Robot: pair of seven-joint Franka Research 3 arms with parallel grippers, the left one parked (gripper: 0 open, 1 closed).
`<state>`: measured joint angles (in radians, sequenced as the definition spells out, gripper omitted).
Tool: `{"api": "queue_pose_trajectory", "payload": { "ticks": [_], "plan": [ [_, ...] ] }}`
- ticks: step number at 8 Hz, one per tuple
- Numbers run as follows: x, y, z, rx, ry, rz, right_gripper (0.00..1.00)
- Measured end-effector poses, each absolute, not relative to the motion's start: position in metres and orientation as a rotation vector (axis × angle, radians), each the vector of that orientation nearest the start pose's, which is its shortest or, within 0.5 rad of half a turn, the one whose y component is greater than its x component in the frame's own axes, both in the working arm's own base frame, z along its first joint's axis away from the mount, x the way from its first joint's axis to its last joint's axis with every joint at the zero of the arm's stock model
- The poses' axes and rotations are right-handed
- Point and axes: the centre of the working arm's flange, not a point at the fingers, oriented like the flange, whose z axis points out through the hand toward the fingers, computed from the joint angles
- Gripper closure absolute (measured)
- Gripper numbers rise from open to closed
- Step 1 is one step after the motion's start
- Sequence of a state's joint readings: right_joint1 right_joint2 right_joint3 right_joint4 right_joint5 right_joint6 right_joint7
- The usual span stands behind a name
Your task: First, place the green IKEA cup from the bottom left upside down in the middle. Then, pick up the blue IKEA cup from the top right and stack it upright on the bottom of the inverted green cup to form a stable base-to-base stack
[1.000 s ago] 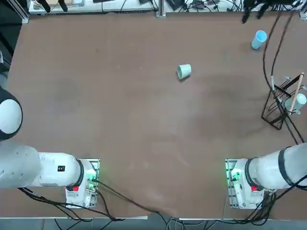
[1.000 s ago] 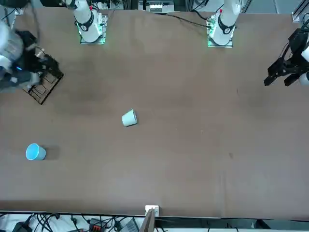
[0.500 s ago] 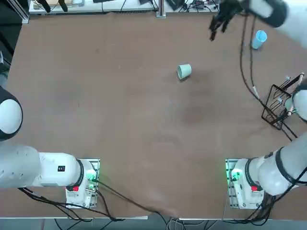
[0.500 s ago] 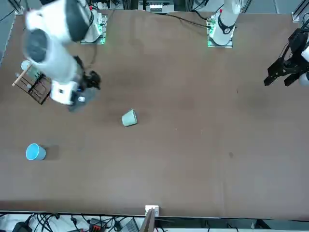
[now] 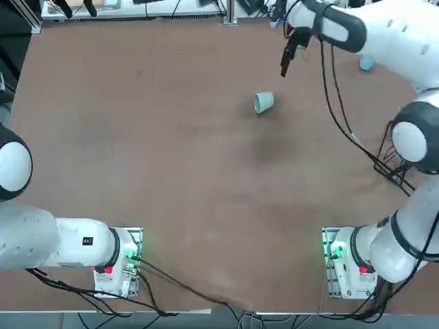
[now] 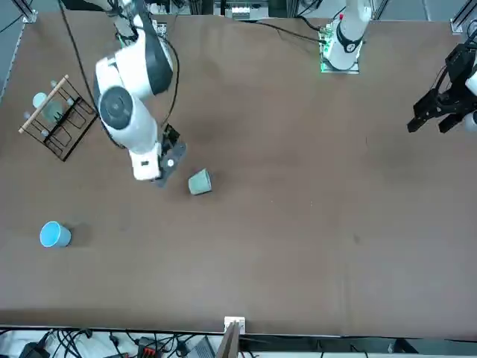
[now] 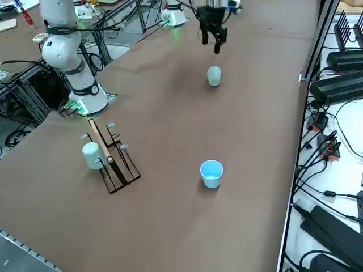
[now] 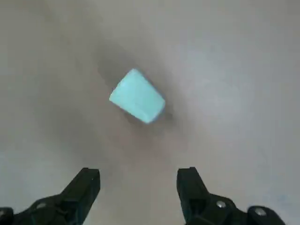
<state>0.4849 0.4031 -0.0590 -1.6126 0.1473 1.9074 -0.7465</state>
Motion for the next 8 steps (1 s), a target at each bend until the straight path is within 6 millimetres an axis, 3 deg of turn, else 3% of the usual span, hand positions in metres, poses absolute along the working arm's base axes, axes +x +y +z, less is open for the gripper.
{"api": "queue_pose_trajectory", "payload": {
  "ticks": [3, 5, 8],
  "plan": [
    [0.61, 0.285, 0.318, -2.197, -1.888, 0.044, 0.0],
    [0.618, 0.284, 0.283, -2.035, -2.021, -0.025, 0.0],
    [0.617, 0.293, 0.261, -1.85, -2.145, -0.072, 0.0]
  ]
}}
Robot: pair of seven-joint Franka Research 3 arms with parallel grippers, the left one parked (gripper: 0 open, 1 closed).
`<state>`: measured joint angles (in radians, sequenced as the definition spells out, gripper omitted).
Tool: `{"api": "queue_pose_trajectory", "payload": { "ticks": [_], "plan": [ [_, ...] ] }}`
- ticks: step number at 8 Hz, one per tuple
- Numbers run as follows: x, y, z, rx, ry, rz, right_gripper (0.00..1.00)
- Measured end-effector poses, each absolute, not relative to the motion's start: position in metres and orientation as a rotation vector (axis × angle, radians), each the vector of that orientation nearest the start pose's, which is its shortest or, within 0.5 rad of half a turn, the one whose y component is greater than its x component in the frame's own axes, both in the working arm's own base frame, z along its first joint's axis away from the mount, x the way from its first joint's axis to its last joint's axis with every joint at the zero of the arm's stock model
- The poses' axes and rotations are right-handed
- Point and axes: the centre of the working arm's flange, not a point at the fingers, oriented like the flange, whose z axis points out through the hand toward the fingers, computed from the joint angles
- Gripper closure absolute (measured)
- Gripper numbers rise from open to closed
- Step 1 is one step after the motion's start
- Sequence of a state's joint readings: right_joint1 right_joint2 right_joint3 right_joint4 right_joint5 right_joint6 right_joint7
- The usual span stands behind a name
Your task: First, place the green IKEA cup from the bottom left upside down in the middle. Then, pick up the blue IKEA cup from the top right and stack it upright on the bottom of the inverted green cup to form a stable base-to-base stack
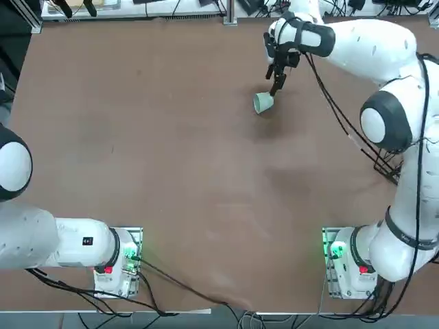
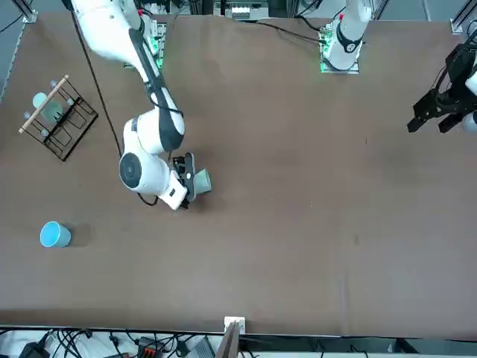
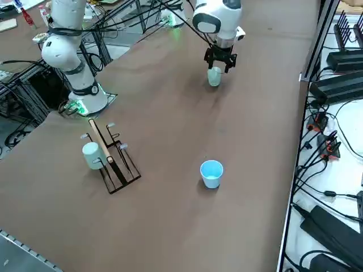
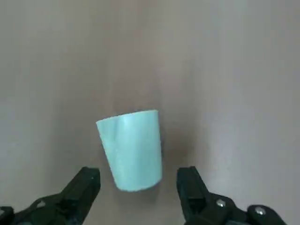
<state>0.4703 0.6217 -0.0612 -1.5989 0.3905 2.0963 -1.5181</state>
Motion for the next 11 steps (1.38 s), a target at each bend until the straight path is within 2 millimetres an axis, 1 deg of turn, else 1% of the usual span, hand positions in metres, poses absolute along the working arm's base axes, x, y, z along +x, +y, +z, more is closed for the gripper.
{"api": "queue_pose_trajectory", "payload": {
  "ticks": [1, 2, 4, 5, 8, 11],
  "plan": [
    [0.616, 0.295, 0.26, 2.213, 2.645, 0.092, 0.0],
    [0.616, 0.295, 0.254, 2.187, 2.669, 0.087, 0.0],
    [0.616, 0.293, 0.233, 2.144, 2.702, 0.075, 0.0],
    [0.617, 0.291, 0.225, 2.138, 2.706, 0.071, 0.0],
    [0.617, 0.29, 0.215, 2.128, 2.725, 0.086, 0.0],
    [0.613, 0.286, 0.196, 2.146, 2.789, 0.138, 0.0]
  ]
}}
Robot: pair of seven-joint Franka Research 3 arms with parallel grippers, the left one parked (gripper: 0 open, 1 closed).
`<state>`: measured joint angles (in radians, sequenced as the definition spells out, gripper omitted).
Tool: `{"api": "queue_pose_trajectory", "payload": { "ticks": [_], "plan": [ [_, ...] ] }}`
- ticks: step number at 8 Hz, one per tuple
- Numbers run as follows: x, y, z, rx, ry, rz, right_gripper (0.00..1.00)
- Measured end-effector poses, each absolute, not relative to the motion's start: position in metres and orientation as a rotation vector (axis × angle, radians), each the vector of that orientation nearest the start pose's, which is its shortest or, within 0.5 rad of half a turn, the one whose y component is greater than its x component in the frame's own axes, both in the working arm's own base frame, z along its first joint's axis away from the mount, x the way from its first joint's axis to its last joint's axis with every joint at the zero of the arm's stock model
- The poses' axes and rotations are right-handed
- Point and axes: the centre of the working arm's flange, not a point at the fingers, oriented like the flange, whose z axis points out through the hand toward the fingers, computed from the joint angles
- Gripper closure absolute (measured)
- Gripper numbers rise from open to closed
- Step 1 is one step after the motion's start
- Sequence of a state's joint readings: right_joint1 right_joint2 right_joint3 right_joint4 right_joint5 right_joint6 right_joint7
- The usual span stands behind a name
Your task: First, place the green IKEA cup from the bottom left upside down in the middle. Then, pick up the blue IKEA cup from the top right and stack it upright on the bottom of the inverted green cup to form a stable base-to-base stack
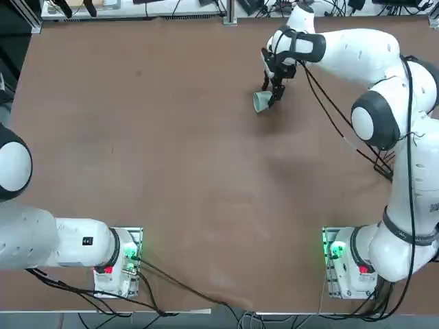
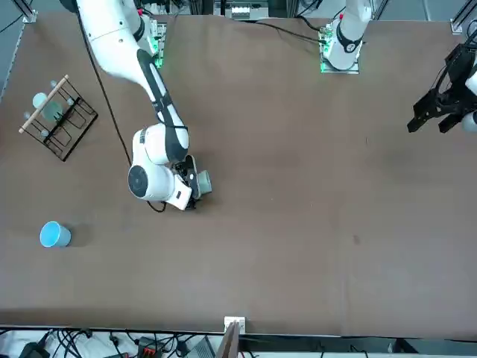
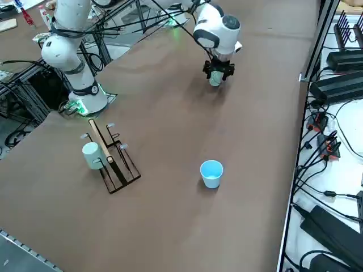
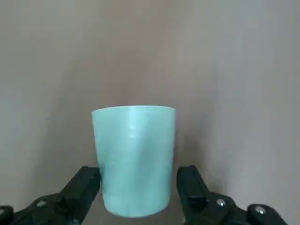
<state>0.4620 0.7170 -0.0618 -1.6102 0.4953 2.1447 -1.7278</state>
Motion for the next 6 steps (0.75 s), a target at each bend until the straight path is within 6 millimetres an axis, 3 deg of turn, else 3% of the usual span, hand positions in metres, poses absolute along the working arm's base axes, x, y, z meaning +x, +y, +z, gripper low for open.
{"api": "queue_pose_trajectory", "payload": {
  "ticks": [6],
  "plan": [
    [0.6104, 0.2843, 0.189, 2.146, 2.799, 0.138, 0.05]
  ]
}}
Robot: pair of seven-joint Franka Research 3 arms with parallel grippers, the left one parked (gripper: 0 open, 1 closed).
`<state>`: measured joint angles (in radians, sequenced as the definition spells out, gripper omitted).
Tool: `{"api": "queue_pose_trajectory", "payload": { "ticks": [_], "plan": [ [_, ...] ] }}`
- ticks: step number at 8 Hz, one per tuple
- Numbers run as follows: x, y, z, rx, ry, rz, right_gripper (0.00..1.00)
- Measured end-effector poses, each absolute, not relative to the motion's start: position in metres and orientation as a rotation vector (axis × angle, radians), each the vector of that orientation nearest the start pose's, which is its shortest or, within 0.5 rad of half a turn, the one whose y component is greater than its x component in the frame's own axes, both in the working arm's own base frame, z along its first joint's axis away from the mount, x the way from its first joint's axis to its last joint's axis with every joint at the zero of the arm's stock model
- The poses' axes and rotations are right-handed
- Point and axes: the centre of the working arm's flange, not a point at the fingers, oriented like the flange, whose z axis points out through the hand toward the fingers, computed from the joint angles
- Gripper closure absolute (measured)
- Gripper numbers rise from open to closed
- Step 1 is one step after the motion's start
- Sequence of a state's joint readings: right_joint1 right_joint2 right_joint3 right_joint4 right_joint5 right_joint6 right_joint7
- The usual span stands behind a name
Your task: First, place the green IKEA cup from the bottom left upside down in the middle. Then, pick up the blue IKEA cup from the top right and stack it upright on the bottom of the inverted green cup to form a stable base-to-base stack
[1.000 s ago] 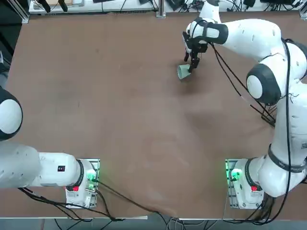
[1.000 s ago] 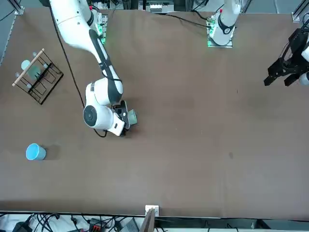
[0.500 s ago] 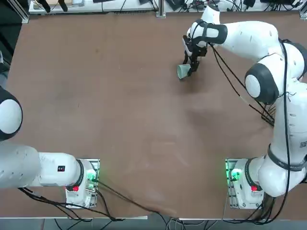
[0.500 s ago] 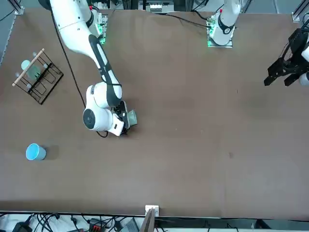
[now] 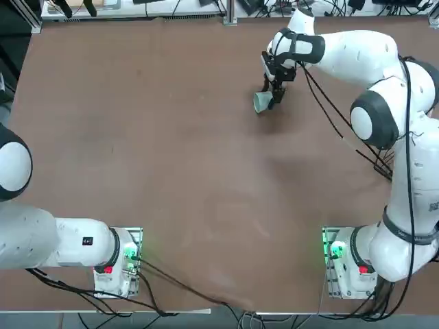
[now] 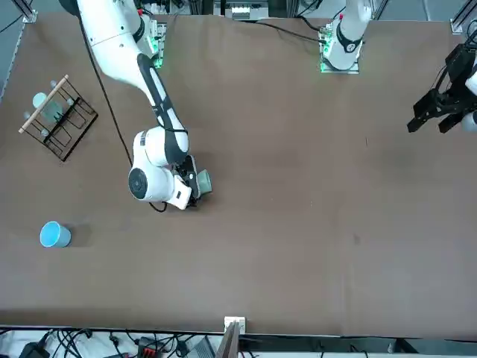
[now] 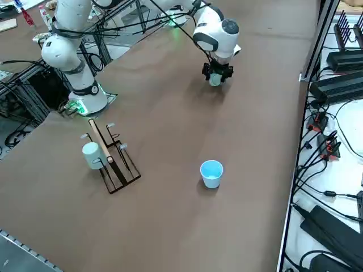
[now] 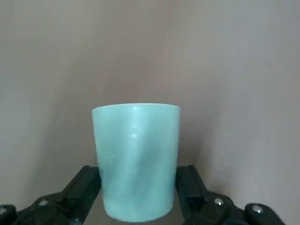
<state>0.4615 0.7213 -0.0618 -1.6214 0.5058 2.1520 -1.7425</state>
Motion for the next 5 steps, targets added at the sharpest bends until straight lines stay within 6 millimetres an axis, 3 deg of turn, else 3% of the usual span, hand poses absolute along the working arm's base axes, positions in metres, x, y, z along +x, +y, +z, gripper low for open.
{"api": "queue_pose_trajectory", "payload": {
  "ticks": [5],
  "plan": [
    [0.61, 0.2827, 0.1906, 2.149, 2.793, 0.147, 0.13]
  ]
}}
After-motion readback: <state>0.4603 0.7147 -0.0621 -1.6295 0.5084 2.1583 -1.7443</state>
